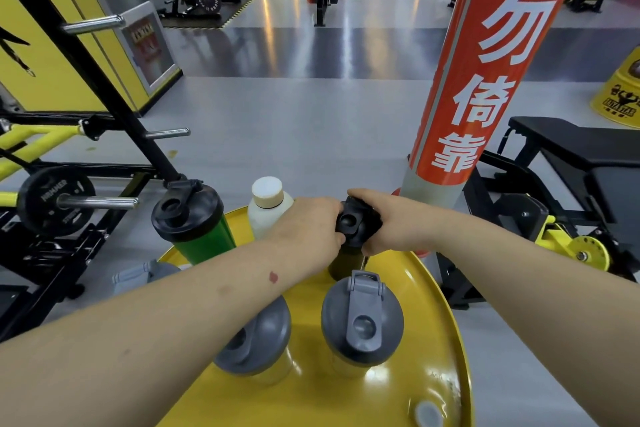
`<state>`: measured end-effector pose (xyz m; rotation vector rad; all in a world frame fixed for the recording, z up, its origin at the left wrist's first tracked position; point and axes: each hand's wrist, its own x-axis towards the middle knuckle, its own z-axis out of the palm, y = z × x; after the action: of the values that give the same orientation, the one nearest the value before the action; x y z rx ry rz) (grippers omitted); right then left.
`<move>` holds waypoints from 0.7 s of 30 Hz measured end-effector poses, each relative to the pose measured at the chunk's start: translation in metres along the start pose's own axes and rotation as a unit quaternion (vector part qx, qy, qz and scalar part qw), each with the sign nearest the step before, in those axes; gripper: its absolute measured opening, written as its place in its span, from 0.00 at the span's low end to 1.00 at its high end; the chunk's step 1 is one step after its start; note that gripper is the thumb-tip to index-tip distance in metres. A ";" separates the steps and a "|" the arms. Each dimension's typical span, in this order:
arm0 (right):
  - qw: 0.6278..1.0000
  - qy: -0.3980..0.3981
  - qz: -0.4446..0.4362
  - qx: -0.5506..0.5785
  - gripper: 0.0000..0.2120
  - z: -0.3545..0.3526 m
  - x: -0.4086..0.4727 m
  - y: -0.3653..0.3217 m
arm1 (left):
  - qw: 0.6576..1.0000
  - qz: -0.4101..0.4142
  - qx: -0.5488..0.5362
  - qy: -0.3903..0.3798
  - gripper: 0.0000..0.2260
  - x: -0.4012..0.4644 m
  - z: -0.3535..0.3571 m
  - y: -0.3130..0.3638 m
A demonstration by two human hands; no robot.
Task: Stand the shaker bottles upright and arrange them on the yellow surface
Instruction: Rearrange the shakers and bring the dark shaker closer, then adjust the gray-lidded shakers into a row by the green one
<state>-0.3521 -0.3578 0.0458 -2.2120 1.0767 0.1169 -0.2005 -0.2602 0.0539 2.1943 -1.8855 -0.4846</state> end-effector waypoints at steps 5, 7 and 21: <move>0.999 -0.008 0.034 -0.018 0.52 -0.001 -0.006 -0.008 | 0.999 -0.002 -0.040 -0.031 0.13 -0.015 -0.018 -0.004; 0.998 0.024 0.045 -0.039 0.48 -0.009 -0.014 -0.018 | 0.996 -0.008 -0.084 -0.031 0.15 -0.029 -0.040 -0.008; 0.920 -0.036 0.026 0.389 0.08 0.036 -0.062 -0.207 | 0.903 -0.230 -0.364 0.015 0.08 -0.162 -0.141 -0.139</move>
<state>-0.2352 -0.2038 0.1490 -1.4490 0.9243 -0.1830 -0.0409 -0.0857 0.1517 2.0420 -0.8988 -1.0254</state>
